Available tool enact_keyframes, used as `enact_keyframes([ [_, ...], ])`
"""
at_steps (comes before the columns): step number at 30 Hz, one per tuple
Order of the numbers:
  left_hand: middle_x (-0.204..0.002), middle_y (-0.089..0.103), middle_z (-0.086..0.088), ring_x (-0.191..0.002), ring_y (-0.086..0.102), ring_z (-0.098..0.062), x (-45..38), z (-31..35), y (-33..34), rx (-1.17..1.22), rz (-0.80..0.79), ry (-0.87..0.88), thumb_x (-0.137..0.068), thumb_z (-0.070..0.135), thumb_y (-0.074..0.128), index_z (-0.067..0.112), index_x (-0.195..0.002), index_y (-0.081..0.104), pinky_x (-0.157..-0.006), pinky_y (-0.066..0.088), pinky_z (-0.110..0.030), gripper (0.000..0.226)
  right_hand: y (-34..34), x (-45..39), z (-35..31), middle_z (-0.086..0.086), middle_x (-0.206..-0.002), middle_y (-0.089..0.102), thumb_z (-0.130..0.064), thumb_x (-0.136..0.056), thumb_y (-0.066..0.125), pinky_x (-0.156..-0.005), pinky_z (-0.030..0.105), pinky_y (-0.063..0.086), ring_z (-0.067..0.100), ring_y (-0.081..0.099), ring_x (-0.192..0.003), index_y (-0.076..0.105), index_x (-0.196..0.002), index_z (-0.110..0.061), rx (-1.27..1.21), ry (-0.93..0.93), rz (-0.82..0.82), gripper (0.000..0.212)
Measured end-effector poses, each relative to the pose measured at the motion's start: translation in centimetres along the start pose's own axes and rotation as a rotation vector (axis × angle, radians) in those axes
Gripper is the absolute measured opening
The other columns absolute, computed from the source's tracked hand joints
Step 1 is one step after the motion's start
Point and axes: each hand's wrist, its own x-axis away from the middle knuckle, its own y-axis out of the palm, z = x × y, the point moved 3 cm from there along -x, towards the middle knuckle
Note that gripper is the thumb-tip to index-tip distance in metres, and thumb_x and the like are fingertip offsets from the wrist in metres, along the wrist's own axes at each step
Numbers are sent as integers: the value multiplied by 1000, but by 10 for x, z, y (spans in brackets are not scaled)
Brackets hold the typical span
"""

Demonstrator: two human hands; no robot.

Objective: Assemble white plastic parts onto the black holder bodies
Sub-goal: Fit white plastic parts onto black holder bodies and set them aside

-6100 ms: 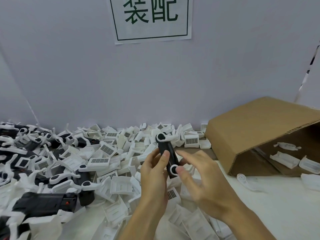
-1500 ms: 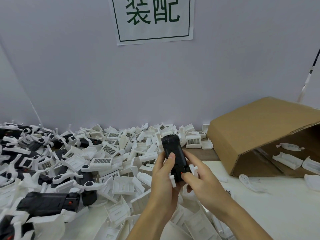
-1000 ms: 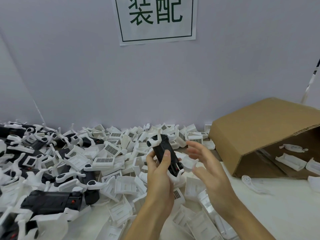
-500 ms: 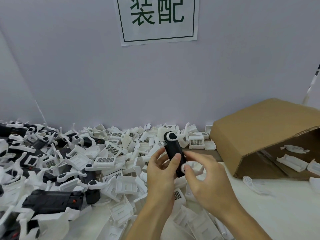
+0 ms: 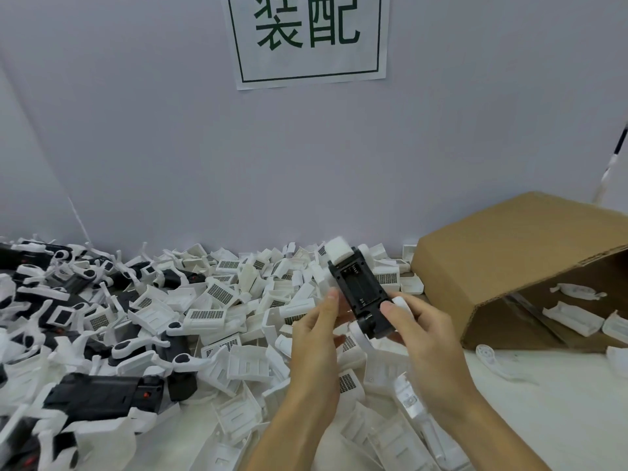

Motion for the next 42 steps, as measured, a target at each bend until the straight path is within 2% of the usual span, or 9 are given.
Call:
enact_keyframes([
  [3,-111,77,-6,-108,71,-18,2,1,4,40,-69,-13,-84,58,53,21,-104,80,-93,50,-36,50,3,0,7,5,-98,76,-23,-100,52,-95,43,50,20,67,-100,77,-100,-20,-59,106,-70,25],
  [7,-110,76,-10,-106,72,-23,1,-1,2,63,-76,-24,-83,61,52,26,-102,80,-93,52,-38,49,9,2,4,-11,-95,76,-26,-101,56,-83,16,49,-2,66,-90,77,-106,-26,47,80,-138,22],
  [11,-118,74,-6,-115,68,-22,0,-4,-1,-1,-22,-25,-86,64,52,24,-115,75,-107,48,-48,54,4,-1,8,-12,-110,72,-29,-99,57,-94,24,50,0,64,-104,72,-116,-27,219,87,-82,23],
  [15,-85,73,-17,-101,71,-29,-4,-5,-6,-57,53,-31,-102,48,46,20,-104,78,-100,52,-46,42,-14,-7,11,-20,-95,71,-30,-101,55,-75,10,45,-5,62,-94,70,-104,-37,353,77,19,17],
  [19,-100,75,-16,-90,74,-26,-7,-4,-9,-4,94,-76,-104,39,47,16,-110,74,-85,55,-41,36,-32,-11,30,-20,-101,63,-32,-92,67,-72,16,40,-2,55,-91,67,-117,-33,804,200,-53,25],
  [25,-95,76,-13,-95,75,-22,-6,-6,-7,1,69,-74,-105,41,42,14,-115,72,-77,46,-34,41,-28,-9,42,-19,-98,65,-29,-88,71,-70,21,45,-3,54,-88,70,-86,-37,926,298,-88,8],
  [31,-73,73,0,-98,73,-21,-6,-6,-7,-28,47,-47,-104,46,40,19,-116,72,-79,45,-34,44,-30,-10,30,-17,-79,65,-16,-92,64,-57,21,47,0,59,-73,61,-79,-34,821,120,72,22],
  [38,-100,78,4,-103,73,-18,-1,-3,-2,-93,2,20,-105,45,41,31,-113,71,-89,50,-36,34,-37,-13,19,-11,-81,67,-12,-91,69,-52,14,44,4,59,-64,62,-84,-29,549,-37,304,19],
  [42,-102,75,17,-100,70,-2,5,-1,5,-176,-63,79,-105,40,44,33,-108,69,-85,52,-20,27,-35,-14,19,-7,-81,68,-17,-92,69,-56,30,53,12,63,-68,64,-81,-28,315,-14,313,16],
])
